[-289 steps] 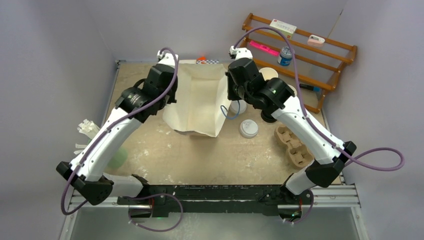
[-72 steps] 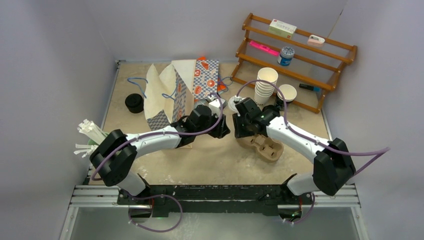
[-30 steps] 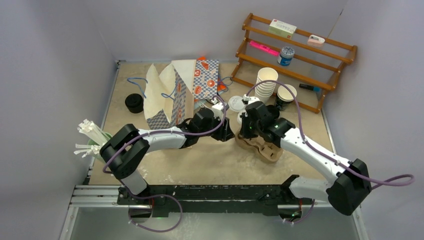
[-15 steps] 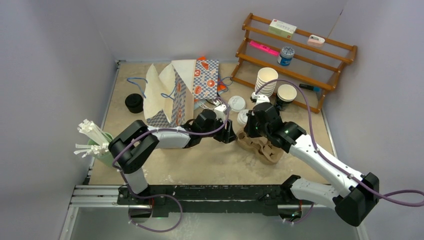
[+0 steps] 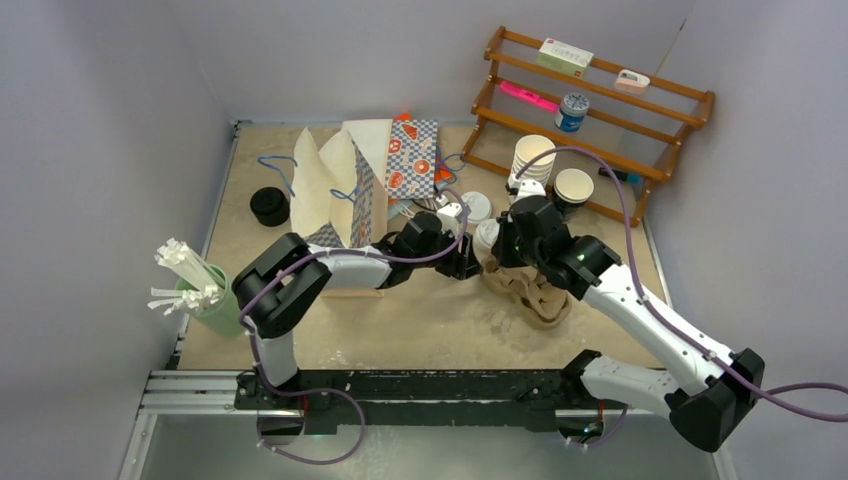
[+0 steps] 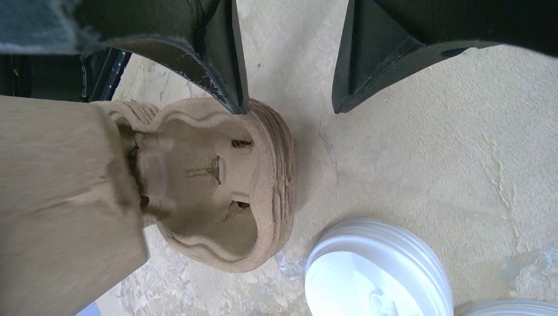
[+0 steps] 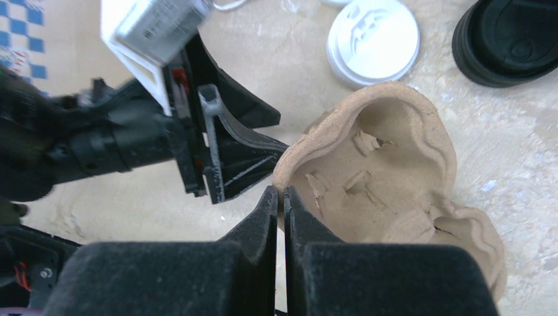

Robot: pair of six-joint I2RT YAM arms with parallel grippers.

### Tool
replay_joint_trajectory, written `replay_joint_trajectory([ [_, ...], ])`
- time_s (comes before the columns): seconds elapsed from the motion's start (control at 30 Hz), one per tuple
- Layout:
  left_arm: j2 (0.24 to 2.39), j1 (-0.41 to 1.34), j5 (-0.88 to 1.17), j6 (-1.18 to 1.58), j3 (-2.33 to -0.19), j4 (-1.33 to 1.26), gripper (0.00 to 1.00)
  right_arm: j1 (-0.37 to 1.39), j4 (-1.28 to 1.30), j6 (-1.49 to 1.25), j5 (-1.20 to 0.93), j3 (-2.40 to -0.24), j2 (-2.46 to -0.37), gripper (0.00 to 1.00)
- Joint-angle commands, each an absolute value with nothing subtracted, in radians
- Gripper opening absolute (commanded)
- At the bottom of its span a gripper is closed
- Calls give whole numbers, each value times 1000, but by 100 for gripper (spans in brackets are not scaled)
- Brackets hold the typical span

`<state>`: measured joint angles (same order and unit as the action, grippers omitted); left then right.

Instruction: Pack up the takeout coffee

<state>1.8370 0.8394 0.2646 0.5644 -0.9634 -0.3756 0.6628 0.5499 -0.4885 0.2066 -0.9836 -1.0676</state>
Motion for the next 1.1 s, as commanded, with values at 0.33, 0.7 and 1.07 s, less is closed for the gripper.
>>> replay_joint_trajectory([
  [0.33, 1981, 933, 238, 563, -1138, -428, 39, 667, 767, -444, 300, -1341, -1064, 0],
  [0.7, 2068, 972, 325, 619, -1275, -494, 36, 668, 886, -499, 422, -1400, -1015, 0],
  [1.07, 1596, 965, -60, 361, -1180, 11, 43, 668, 811, -484, 369, -1338, -1030, 0],
])
